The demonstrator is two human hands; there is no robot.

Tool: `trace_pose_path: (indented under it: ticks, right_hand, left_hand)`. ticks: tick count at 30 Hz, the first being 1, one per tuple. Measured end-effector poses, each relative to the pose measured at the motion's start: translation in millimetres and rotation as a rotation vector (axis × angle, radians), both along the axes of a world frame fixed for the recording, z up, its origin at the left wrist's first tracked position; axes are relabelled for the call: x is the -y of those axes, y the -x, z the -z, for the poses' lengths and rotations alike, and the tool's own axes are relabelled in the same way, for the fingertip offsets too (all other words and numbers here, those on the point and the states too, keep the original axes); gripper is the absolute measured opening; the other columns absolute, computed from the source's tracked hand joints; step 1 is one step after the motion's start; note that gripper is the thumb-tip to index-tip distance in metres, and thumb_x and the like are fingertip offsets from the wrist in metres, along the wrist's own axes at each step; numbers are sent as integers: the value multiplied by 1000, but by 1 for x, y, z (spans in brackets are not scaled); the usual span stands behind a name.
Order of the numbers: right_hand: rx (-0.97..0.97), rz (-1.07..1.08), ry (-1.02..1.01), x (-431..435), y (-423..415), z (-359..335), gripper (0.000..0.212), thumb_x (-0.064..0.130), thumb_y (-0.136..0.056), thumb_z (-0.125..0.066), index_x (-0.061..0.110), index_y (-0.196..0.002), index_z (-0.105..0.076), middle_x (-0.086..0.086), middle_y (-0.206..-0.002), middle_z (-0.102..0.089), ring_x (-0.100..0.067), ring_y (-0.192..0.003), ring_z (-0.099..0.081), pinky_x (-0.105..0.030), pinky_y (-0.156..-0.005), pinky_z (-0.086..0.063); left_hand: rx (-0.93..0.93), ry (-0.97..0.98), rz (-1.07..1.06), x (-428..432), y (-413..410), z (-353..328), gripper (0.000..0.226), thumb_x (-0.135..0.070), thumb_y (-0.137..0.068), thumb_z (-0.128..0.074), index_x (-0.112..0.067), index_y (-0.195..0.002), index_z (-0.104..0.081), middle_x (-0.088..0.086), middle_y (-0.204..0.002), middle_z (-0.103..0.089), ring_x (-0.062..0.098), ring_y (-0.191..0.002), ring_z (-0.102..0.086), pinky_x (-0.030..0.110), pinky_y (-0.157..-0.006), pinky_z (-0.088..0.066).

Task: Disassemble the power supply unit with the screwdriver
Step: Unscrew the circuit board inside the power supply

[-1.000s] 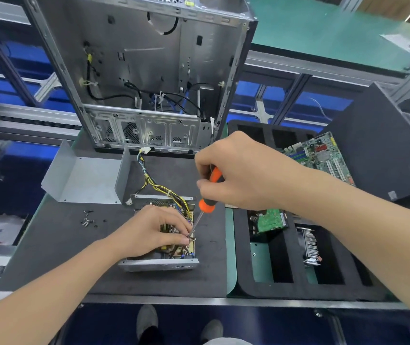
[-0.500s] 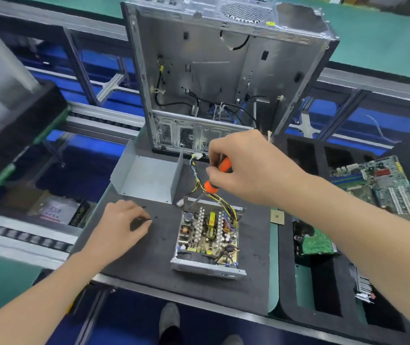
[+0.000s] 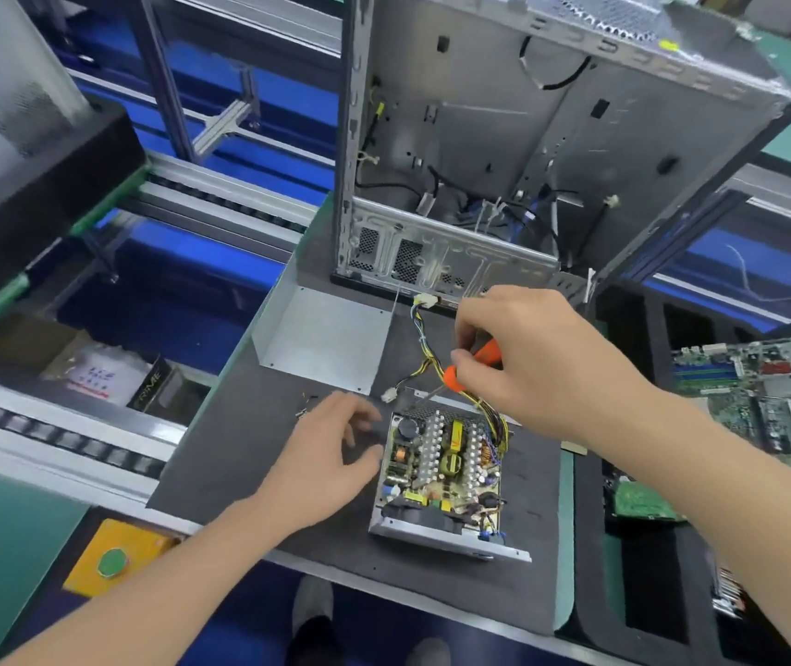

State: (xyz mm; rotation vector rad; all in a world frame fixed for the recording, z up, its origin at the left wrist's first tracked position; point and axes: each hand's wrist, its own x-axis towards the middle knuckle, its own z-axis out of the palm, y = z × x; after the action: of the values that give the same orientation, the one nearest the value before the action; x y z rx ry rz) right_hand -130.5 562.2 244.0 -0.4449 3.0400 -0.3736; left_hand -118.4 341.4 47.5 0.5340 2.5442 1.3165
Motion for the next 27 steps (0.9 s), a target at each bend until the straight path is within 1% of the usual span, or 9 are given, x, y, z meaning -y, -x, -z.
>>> trace_pose_path:
  ticks: [6,10,13,17,19,21,23,25,27]
  right_hand:
    - [-49,103,-13,-13,-1,-14,16,32,-85,-70,28,-73,-62,14,-71,-56,-1,-70,-53,-21,-61,-39]
    - [-6,175,111,-21,0,-24,18,37,-80,-77,28,-72,-63,16,-63,-63,-3,-68,-59,-12,-57,-39]
    - [-7,186,191,-13,7,-16,20,40,-77,-80,29,-74,-64,18,-64,-65,-2,-70,-60,-14,-60,-42]
    - [-17,276,419,1,13,3,30,52,-75,-83,31,-88,-65,16,-76,-71,-2,-74,-66,-13,-67,-47]
    - [111,410,564,-3,13,11,44,60,-79,-79,22,-96,-64,10,-79,-76,-6,-70,-73,-28,-74,-59]
    - [370,537,493,-16,7,18,61,66,-86,-67,6,-96,-65,-1,-71,-77,-17,-62,-76,-41,-69,-65]
    - [665,561,271,-23,-7,33,71,72,-91,-55,1,-87,-65,-5,-62,-74,-22,-56,-75,-38,-60,-64]
    - [703,538,-6,-21,-26,56,72,80,-89,-46,9,-81,-56,-2,-62,-71,-22,-61,-73,-33,-55,-55]
    - [580,542,-138,-13,-46,85,72,85,-86,-42,14,-98,-46,-3,-88,-64,-27,-84,-68,-36,-61,-45]
  left_hand:
    - [144,-116,146,-22,-3,9,48,-26,-90,-76,-45,-128,-52,-24,-124,-42,-6,-117,-48,12,-96,-37]
    - [-34,-273,58,-27,0,-12,51,-37,-88,-72,-49,-132,-48,-22,-126,-47,11,-121,-52,12,-96,-38]
    - [-79,-344,145,-45,18,-49,49,-48,-93,-68,-50,-137,-46,-23,-125,-59,11,-122,-58,15,-99,-42]
    - [52,-371,220,-62,44,-74,15,-25,-104,-59,-39,-108,-54,-10,-89,-75,8,-75,-68,28,-72,-54]
    - [41,-277,191,-55,53,-70,12,-17,-105,-59,-29,-106,-56,-7,-79,-72,7,-66,-61,24,-64,-48]
    - [13,-174,132,-47,58,-60,12,-19,-102,-63,-22,-95,-54,-3,-71,-62,6,-65,-54,20,-59,-39]
    - [-11,-92,104,-45,59,-54,22,-19,-99,-67,-22,-87,-49,-6,-69,-55,5,-66,-51,18,-58,-35]
    - [-2,-42,106,-50,58,-51,23,-19,-96,-69,-23,-88,-47,-4,-76,-59,8,-68,-54,27,-63,-40]
    - [-17,16,127,-56,60,-50,27,-17,-95,-67,-29,-85,-45,-3,-78,-59,19,-73,-56,37,-65,-44]
